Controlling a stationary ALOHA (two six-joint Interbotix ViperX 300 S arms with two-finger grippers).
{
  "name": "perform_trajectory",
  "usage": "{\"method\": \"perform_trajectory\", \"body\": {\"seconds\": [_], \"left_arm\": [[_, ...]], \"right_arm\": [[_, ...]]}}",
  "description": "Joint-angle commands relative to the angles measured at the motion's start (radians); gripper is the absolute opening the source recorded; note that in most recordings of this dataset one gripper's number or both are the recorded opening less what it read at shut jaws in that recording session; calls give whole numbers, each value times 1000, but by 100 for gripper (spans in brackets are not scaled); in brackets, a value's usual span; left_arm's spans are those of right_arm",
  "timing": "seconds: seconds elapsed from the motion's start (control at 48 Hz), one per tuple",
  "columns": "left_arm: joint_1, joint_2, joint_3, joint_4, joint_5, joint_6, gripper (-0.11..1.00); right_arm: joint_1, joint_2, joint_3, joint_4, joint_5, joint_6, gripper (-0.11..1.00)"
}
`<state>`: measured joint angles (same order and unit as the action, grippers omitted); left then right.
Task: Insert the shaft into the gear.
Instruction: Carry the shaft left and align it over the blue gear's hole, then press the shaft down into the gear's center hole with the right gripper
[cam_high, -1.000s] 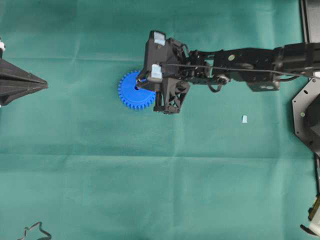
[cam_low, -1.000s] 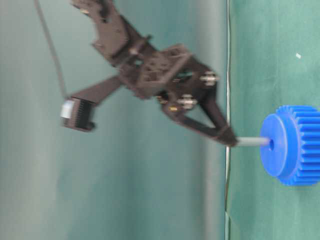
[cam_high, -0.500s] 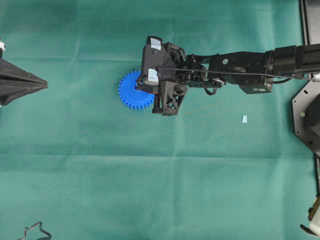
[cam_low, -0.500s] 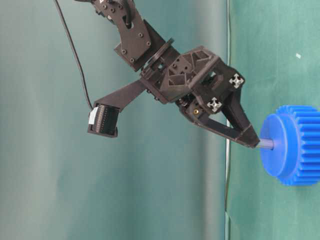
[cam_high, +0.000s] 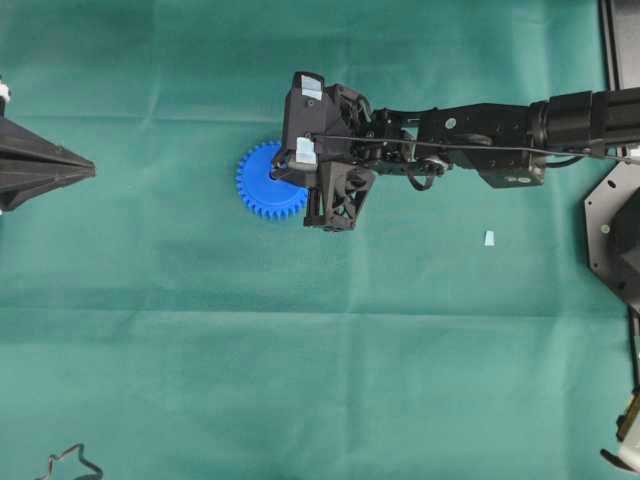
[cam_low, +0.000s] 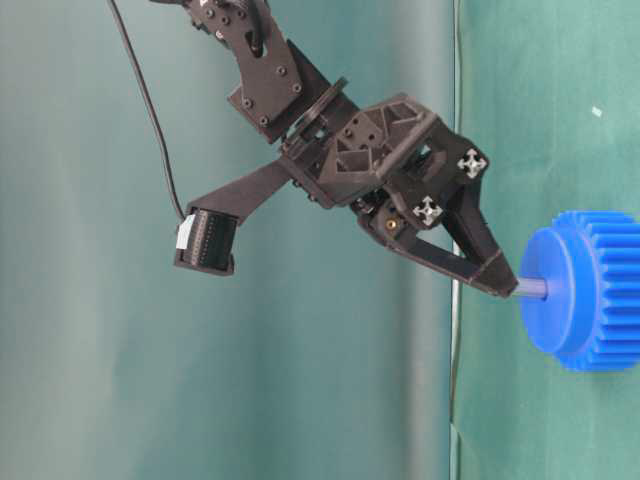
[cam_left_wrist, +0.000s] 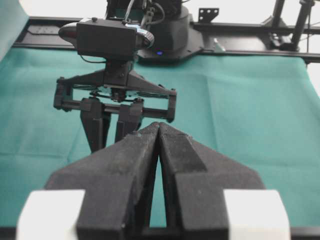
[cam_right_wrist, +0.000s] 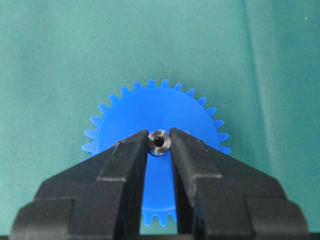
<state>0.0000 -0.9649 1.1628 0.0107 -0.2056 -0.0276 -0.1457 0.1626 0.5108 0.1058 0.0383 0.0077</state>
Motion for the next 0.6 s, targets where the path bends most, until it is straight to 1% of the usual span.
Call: {"method": "perform_trajectory", "body": {"seconds": [0.0,0.584], "left_arm": [[3,5,-28,3,-5,0,0],[3,5,-28,3,-5,2,0]], "right_arm": [[-2,-18,-9,-2,-11,2,17],[-2,-5,-11,-2,-29,2,17]]}}
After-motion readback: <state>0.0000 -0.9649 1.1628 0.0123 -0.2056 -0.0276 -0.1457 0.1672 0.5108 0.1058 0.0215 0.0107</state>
